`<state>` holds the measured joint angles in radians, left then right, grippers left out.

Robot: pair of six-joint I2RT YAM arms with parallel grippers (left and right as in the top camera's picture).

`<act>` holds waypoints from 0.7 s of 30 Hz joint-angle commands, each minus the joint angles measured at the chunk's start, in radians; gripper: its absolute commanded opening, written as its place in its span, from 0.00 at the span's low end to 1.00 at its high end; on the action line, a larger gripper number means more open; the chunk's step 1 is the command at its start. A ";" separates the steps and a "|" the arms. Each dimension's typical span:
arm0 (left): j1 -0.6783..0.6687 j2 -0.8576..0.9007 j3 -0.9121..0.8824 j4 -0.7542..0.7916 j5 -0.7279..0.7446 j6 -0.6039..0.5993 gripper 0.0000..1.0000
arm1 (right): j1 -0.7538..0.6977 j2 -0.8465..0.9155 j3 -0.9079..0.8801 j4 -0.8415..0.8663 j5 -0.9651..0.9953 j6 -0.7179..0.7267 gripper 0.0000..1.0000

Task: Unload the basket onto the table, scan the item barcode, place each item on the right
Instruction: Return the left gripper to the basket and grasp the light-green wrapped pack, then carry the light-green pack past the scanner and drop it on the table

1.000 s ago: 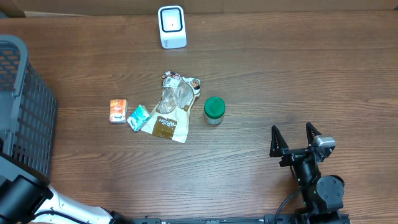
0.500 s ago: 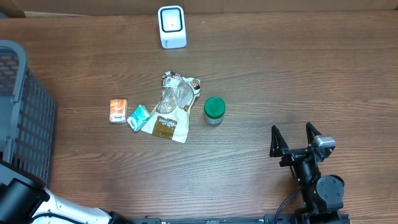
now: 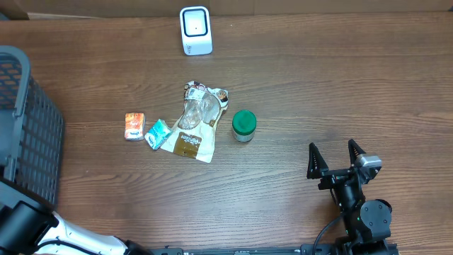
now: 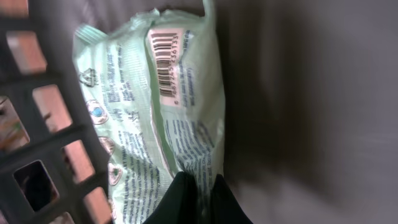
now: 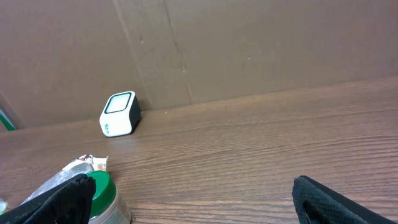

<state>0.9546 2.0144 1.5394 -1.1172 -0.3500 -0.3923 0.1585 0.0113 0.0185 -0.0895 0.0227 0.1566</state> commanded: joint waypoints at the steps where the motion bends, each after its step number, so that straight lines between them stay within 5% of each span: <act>1: -0.061 -0.068 0.158 -0.030 0.109 -0.005 0.04 | -0.003 -0.006 -0.010 0.007 -0.002 -0.005 1.00; 14: -0.309 -0.462 0.248 0.031 0.161 -0.016 0.04 | -0.003 -0.006 -0.010 0.007 -0.003 -0.005 1.00; 21: -0.681 -0.723 0.248 0.023 0.199 -0.016 0.04 | -0.003 -0.006 -0.010 0.007 -0.003 -0.005 1.00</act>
<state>0.4362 1.3823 1.7554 -1.0775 -0.1898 -0.3935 0.1585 0.0113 0.0185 -0.0895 0.0227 0.1566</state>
